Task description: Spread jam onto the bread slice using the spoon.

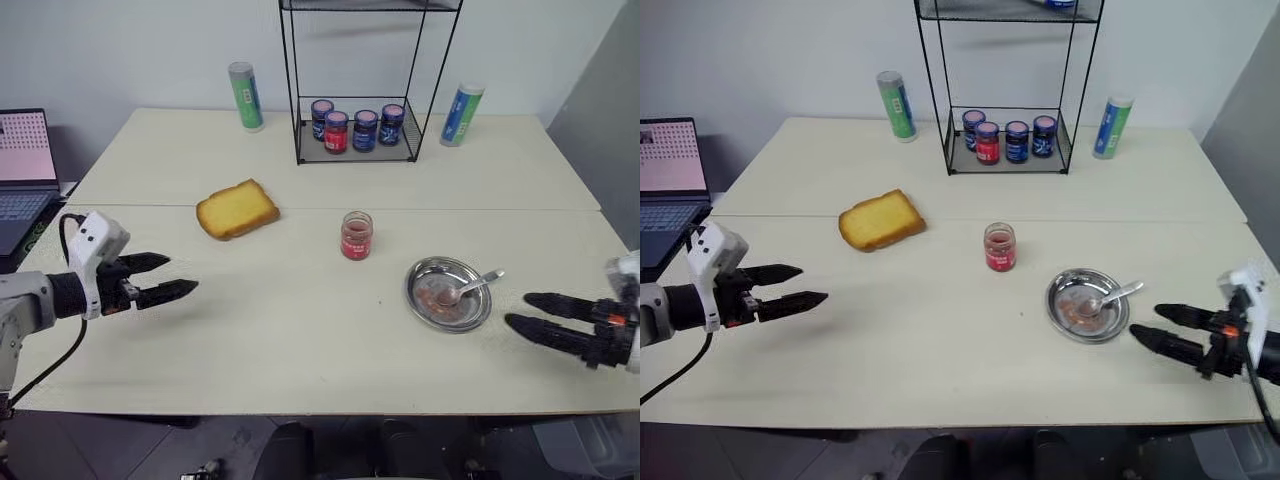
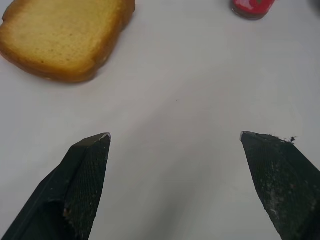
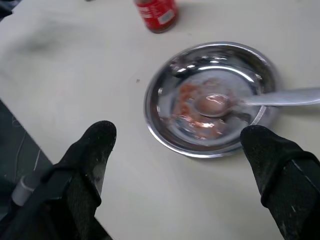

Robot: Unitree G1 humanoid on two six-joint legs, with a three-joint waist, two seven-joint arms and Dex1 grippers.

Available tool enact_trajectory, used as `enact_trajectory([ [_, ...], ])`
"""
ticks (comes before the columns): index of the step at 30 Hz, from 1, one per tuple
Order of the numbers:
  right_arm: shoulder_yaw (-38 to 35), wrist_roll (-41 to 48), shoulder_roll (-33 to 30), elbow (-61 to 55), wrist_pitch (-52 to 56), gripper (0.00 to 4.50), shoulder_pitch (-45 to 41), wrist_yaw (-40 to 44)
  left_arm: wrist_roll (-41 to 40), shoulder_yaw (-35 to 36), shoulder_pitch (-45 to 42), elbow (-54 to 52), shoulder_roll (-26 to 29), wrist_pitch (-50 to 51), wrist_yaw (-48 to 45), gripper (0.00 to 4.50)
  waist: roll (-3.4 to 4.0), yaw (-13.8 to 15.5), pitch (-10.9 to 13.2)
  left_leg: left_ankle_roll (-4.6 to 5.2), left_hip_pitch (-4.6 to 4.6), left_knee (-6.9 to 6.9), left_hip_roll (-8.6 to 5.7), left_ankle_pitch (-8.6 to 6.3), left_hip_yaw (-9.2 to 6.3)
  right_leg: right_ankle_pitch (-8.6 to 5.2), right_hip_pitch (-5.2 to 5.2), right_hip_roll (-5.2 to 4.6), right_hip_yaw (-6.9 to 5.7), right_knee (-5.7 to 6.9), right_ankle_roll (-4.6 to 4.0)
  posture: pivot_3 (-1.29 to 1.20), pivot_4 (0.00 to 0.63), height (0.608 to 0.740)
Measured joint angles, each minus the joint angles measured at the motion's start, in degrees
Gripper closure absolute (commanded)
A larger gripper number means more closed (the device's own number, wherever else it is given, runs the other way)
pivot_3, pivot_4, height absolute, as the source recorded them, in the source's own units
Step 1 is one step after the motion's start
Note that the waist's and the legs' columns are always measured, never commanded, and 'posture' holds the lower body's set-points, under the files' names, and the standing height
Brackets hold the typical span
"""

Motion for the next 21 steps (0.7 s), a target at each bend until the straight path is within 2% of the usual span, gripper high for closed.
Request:
enact_trajectory([
  [7, 2.86, -0.27, 4.05, -0.64, 0.18, 0.08, -1.34, -6.07, 0.08, -0.04, -0.12, 0.5, -1.6, 0.93, 2.77, 0.15, -0.07, 0.19, 0.06, -0.08, -0.21, -0.01, -0.1, -0.04, 0.0, 0.07, -0.15, -0.08, 0.01, 0.02, -0.11, 0.0, 0.15, 0.74],
  [9, 2.86, 1.11, 4.51, -1.9, 0.59, 0.08, -1.59, -6.85, 0.33, 0.0, -2.14, 1.79, -4.08, 0.32, 5.38, 0.15, -0.08, 0.25, 0.07, -0.09, -0.21, -0.01, -0.11, -0.05, -0.03, 0.05, -0.15, -0.08, -0.01, 0.03, -0.09, 0.0, 0.15, 0.74],
  [13, 6.62, 6.55, 6.84, -7.49, 2.38, 0.08, -6.98, -12.11, 7.52, -0.62, -13.72, 17.05, -10.84, -7.43, 18.9, 0.15, -0.19, 0.3, 0.13, -0.08, -0.15, 0.03, -0.1, -0.04, -0.1, 0.05, -0.14, -0.04, -0.04, 0.19, -0.08, 0.0, 0.15, 0.74],
  [20, 17.53, 13.38, 9.89, -14.42, 3.4, 0.08, -18.47, -18.5, 10.66, -1.83, -23.7, 32.12, -20.07, -14.93, 26.69, 0.15, -0.47, 0.11, 0.11, -0.09, -0.29, 0.09, -0.15, -0.04, -0.09, 0.08, -0.24, -0.06, -0.05, 0.21, -0.08, 0.0, 0.15, 0.74],
  [21, 20.28, 13.52, 11.32, -14.38, 3.48, 0.08, -21.05, -20.24, 11.34, -1.9, -26.49, 37.21, -21.92, -16.92, 27.91, 0.15, -0.51, 0.13, 0.1, -0.09, -0.28, 0.12, -0.15, -0.04, -0.09, 0.08, -0.24, -0.07, -0.05, 0.23, -0.09, 0.0, 0.15, 0.74],
])
